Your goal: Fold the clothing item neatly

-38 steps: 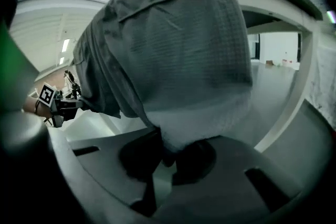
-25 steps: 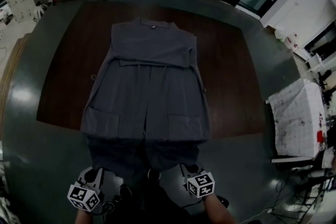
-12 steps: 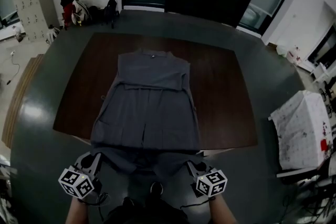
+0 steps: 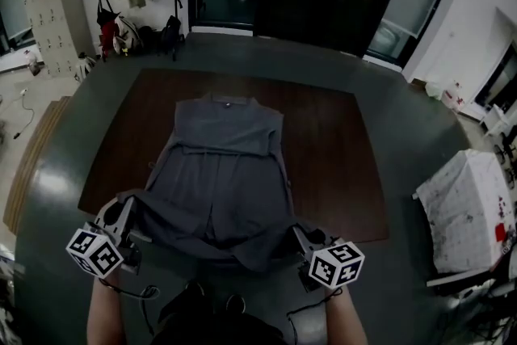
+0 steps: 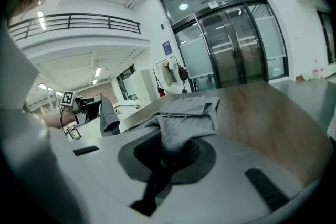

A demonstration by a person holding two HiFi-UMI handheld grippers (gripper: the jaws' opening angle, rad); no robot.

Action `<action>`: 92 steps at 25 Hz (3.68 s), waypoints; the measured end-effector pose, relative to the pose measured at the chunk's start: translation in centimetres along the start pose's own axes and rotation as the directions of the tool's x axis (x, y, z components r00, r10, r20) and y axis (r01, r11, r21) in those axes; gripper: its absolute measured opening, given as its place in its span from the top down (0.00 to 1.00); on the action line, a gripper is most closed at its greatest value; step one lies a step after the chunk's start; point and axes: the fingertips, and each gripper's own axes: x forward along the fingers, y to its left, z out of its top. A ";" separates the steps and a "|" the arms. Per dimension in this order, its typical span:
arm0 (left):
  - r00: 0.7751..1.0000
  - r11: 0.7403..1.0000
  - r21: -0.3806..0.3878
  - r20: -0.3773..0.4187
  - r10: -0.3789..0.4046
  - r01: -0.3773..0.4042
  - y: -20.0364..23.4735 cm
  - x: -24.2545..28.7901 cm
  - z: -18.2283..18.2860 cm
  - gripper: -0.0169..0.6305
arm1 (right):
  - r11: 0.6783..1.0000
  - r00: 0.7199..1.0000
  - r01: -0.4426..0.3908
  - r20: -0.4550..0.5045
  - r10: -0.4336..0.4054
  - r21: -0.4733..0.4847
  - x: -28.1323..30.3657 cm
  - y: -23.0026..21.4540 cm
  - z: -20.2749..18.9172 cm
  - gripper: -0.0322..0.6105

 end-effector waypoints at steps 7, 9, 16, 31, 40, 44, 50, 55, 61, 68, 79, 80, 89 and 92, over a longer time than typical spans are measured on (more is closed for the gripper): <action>0.998 0.998 -0.016 0.010 -0.055 0.055 3.7 6.5 1.9 0.95 | 0.991 0.995 0.094 -0.027 -0.097 -0.098 5.3 -1.3 5.5 0.95; 0.997 0.997 -0.021 0.016 -0.080 0.081 5.5 8.6 2.9 0.95 | 0.989 0.991 0.128 -0.026 -0.130 -0.076 6.9 -2.3 7.2 0.95; 0.986 0.986 -0.026 0.022 -0.163 0.163 11.8 16.6 7.1 0.95 | 0.952 0.951 0.304 0.050 -0.306 0.041 11.3 -7.1 12.4 0.95; 0.973 0.974 -0.065 -0.065 -0.219 0.215 17.5 31.4 10.4 0.95 | 0.932 0.933 0.360 -0.017 -0.360 0.034 22.6 -15.0 20.7 0.95; 0.952 0.983 -0.009 -0.246 -0.180 0.184 18.0 42.2 8.0 0.95 | 0.950 0.948 0.308 -0.100 -0.303 0.047 31.5 -21.8 21.2 0.95; 0.938 0.994 0.077 -0.343 -0.052 0.084 21.0 46.4 3.7 0.95 | 0.950 0.940 0.310 -0.160 -0.301 0.036 35.5 -25.5 20.0 0.95; 0.895 0.991 0.124 -0.434 0.098 -0.049 26.9 49.8 -1.3 0.95 | 0.928 0.923 0.354 -0.203 -0.327 0.113 39.3 -31.5 17.5 0.95; 0.819 0.989 0.148 -0.564 0.109 -0.030 29.3 51.3 -4.3 0.95 | 0.921 0.913 0.352 -0.277 -0.299 0.167 41.6 -34.1 14.5 0.89; 0.759 0.968 0.249 -0.631 0.162 0.001 30.4 50.9 -5.4 0.95 | 0.928 0.907 0.349 -0.297 -0.299 0.130 41.8 -35.1 13.6 0.84; 0.732 0.985 0.141 -0.681 0.024 0.099 29.4 48.6 -6.4 0.70 | 0.954 0.916 0.260 -0.352 -0.195 0.147 42.1 -33.4 12.9 0.71; 0.783 0.991 0.132 -0.620 0.058 0.031 30.2 41.8 -4.7 0.68 | 0.926 0.956 0.259 -0.208 -0.206 0.276 37.7 -31.4 17.0 0.69; 0.791 0.992 0.121 -0.610 0.048 0.033 29.7 41.4 -4.5 0.68 | 0.931 0.959 0.256 -0.187 -0.211 0.260 37.3 -31.0 17.5 0.69; 0.767 0.985 0.056 -0.636 -0.089 0.161 22.2 41.6 -7.6 0.68 | 0.981 0.931 0.195 -0.315 -0.187 -0.006 38.5 -25.4 13.6 0.69; 0.731 0.966 0.106 -0.674 -0.106 0.237 19.9 43.0 -9.1 0.68 | 0.962 0.914 0.071 -0.369 -0.169 -0.264 40.6 -22.2 11.7 0.69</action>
